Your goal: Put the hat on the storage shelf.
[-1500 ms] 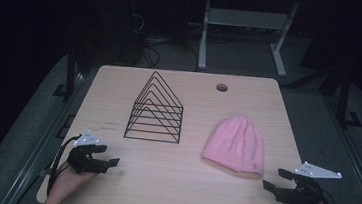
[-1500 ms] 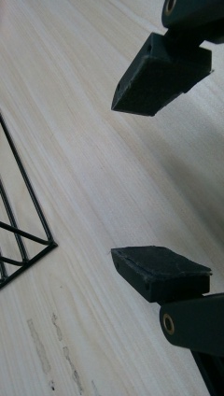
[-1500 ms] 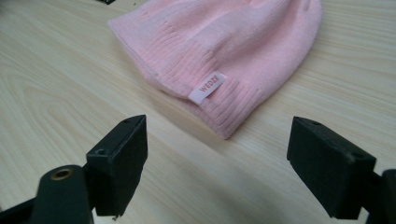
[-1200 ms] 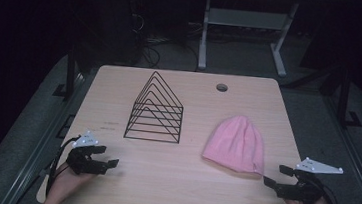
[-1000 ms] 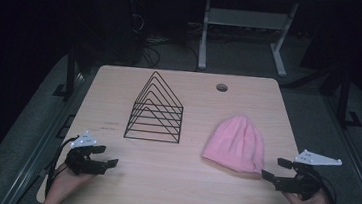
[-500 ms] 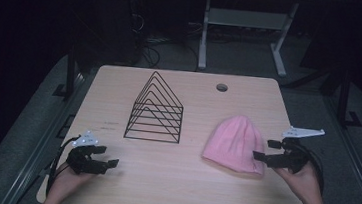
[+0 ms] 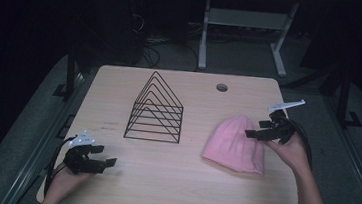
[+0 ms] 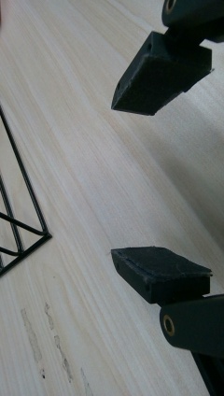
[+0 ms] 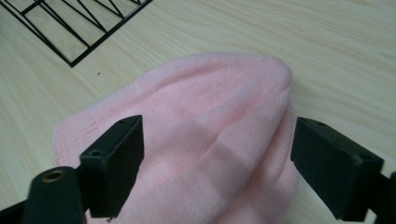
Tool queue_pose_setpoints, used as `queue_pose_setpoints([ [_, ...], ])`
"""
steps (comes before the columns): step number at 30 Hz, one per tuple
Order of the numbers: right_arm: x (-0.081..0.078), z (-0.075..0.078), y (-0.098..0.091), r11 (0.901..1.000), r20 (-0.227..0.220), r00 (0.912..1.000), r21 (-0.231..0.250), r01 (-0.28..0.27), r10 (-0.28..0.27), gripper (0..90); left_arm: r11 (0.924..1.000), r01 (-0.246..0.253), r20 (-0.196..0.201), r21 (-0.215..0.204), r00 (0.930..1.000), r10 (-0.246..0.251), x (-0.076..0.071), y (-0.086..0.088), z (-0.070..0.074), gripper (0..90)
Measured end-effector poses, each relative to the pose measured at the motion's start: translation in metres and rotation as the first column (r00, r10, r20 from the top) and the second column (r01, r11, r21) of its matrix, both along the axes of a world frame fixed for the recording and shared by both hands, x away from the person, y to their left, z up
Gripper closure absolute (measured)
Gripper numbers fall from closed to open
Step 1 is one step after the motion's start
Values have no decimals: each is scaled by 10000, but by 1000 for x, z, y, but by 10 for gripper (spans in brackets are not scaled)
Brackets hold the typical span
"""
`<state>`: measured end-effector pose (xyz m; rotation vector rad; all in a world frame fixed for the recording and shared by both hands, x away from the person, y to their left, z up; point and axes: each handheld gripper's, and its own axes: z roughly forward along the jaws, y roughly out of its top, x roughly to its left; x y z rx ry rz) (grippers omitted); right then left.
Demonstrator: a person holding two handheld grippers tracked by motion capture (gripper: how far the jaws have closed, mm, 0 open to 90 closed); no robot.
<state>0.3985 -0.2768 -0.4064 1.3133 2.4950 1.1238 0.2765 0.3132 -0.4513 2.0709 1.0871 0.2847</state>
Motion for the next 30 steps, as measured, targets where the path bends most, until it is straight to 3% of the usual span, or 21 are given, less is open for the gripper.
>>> queue_pose_setpoints([
  [8,29,-6,6,9998,-465,9989,-186,62,-70,205,9999,-98,17,-76,10000,98,1,1,-1,234],
  [13,45,-14,7,9998,-681,9975,-50,212,-214,236,9999,-142,-29,-83,9999,142,1,0,-1,234],
  [17,58,-20,8,9992,-821,9961,186,355,-338,290,9997,-196,-25,-139,9998,196,0,0,-1,234],
  [20,66,-27,9,9991,-963,9944,-23,430,-431,338,9999,-140,-67,-70,9999,139,0,1,-2,234],
  [26,73,-39,14,9984,-1425,9883,-258,507,-538,450,9997,-200,-70,-134,9998,199,1,2,-2,234],
  [30,76,-46,15,9987,-1602,9857,-71,513,-517,520,9995,-245,-37,-187,9997,245,1,3,-2,234],
])
